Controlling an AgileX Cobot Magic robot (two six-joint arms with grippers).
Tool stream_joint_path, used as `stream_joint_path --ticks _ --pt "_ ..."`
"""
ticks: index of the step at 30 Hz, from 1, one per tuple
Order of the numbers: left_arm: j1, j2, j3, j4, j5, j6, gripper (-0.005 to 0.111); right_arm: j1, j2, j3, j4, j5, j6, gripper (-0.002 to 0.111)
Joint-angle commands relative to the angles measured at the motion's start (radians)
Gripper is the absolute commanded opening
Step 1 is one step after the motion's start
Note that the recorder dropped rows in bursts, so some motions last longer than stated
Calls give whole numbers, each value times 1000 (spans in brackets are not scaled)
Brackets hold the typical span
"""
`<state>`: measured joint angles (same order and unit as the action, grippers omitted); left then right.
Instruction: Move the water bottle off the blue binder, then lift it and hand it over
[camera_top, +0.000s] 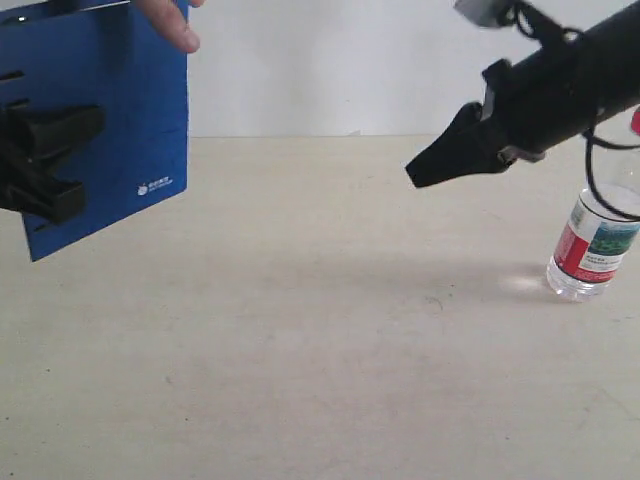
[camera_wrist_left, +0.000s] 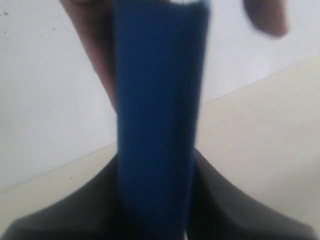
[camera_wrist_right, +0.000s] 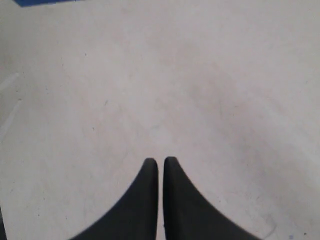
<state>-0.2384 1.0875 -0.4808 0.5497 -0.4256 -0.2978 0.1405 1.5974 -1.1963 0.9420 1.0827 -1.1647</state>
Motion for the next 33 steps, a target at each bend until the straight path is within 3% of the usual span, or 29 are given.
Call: stream_joint_path --ticks 1,8,13,16,18,21,24,26,29,31,33 --pt "-72 -156 32 -39 66 -35 7 -1 -142 -2 -17 -17 40 0" --pt "-86 -242 51 -91 168 -8 10 -1 -255 -2 -103 -18 124 0" --pt "-86 -242 51 -91 324 -8 50 -1 -255 -2 -116 -18 134 0" --pt "-86 -244 51 -91 325 -8 68 -1 -255 -2 -116 -18 136 0" --pt "-86 -244 51 -91 321 -24 70 -1 -255 -2 -116 -18 136 0" --pt "-86 -244 51 -98 401 -58 64 -1 -255 -2 -116 -18 139 0" --pt "-75 -241 51 -98 572 -132 34 -1 -255 -2 -116 -16 149 0" --pt "-35 -224 51 -54 537 -161 8 -1 -255 -2 -116 -14 162 0" --pt "75 -162 34 38 271 -127 7 -1 -255 -2 -112 -2 183 0" --pt "162 -94 -6 24 228 -50 7 -1 -259 -2 -112 25 187 0" --pt "267 -40 -57 -50 269 28 7 -1 -271 -2 -112 56 187 0"
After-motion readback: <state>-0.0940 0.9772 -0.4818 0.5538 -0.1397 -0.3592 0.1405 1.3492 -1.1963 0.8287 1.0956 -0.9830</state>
